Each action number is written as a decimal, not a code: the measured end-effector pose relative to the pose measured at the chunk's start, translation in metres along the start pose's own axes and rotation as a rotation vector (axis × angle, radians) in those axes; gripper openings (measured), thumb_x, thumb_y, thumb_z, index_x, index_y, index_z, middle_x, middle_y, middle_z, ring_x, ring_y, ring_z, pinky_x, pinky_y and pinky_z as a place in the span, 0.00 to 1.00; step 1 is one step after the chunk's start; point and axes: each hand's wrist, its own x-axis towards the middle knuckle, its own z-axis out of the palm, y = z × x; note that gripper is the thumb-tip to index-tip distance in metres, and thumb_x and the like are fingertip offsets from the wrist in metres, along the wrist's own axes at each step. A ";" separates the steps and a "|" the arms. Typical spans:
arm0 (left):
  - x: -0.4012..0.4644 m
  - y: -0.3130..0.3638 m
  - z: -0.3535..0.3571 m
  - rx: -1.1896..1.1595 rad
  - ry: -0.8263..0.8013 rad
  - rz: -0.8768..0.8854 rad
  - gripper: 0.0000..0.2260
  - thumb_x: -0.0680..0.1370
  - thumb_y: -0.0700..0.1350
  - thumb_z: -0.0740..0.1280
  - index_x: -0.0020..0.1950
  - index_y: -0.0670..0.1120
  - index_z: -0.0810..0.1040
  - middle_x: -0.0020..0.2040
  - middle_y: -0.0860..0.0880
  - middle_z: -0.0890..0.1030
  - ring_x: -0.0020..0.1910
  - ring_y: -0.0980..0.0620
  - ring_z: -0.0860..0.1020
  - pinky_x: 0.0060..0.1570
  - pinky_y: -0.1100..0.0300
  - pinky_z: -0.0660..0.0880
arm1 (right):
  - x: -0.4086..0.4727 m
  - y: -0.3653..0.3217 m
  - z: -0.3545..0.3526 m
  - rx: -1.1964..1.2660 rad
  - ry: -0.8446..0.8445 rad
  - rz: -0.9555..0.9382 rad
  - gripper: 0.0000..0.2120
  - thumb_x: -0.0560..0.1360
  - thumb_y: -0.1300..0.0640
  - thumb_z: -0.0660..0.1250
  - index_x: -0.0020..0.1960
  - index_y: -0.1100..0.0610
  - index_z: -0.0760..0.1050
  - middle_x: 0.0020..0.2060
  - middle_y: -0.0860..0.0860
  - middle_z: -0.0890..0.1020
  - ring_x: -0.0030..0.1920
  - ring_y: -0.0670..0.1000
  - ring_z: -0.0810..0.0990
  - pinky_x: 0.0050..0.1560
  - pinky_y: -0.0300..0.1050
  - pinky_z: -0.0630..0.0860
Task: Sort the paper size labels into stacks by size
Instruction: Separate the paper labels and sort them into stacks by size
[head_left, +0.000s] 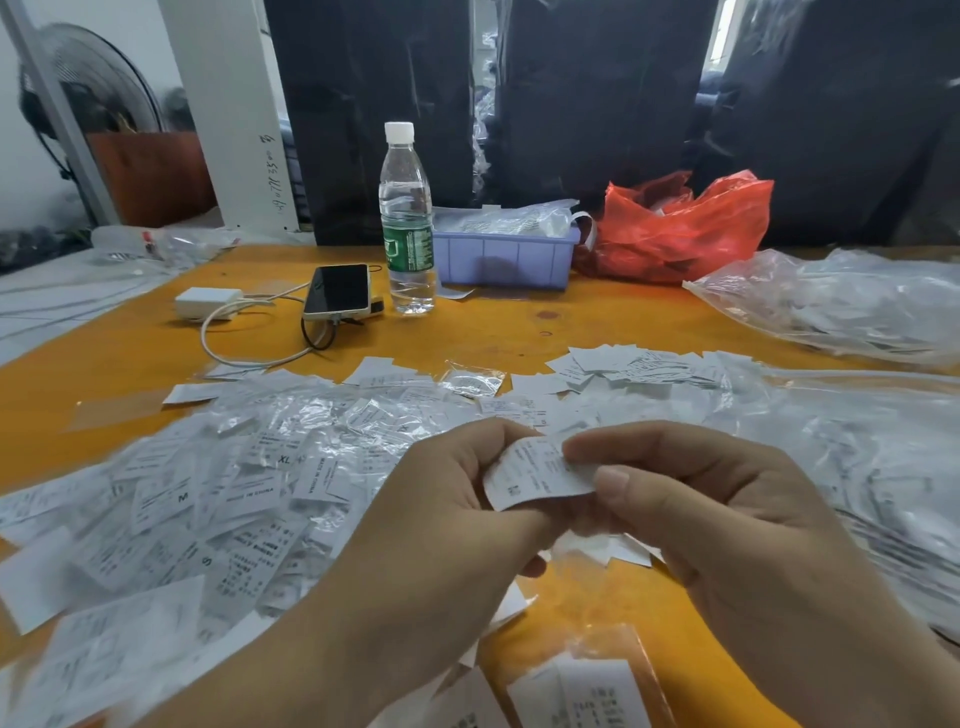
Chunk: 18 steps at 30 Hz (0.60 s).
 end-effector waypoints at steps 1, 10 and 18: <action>0.000 -0.001 0.000 0.018 0.024 0.004 0.10 0.65 0.50 0.73 0.45 0.56 0.83 0.36 0.52 0.84 0.32 0.56 0.80 0.36 0.60 0.80 | 0.000 0.001 0.000 -0.047 0.018 0.001 0.11 0.63 0.56 0.72 0.45 0.51 0.86 0.39 0.57 0.86 0.41 0.57 0.84 0.44 0.45 0.82; 0.000 -0.005 -0.001 0.032 0.070 0.005 0.12 0.65 0.52 0.73 0.48 0.60 0.83 0.36 0.55 0.80 0.38 0.55 0.79 0.44 0.57 0.76 | 0.004 -0.006 -0.010 -0.155 0.237 -0.102 0.16 0.57 0.50 0.77 0.45 0.46 0.84 0.38 0.52 0.86 0.37 0.53 0.83 0.43 0.47 0.81; -0.001 -0.002 -0.004 0.050 0.085 0.023 0.09 0.67 0.58 0.71 0.43 0.56 0.84 0.37 0.53 0.83 0.37 0.58 0.79 0.40 0.61 0.75 | 0.006 -0.004 -0.015 -0.067 0.197 -0.056 0.20 0.63 0.65 0.70 0.50 0.46 0.80 0.37 0.55 0.84 0.35 0.51 0.81 0.34 0.42 0.79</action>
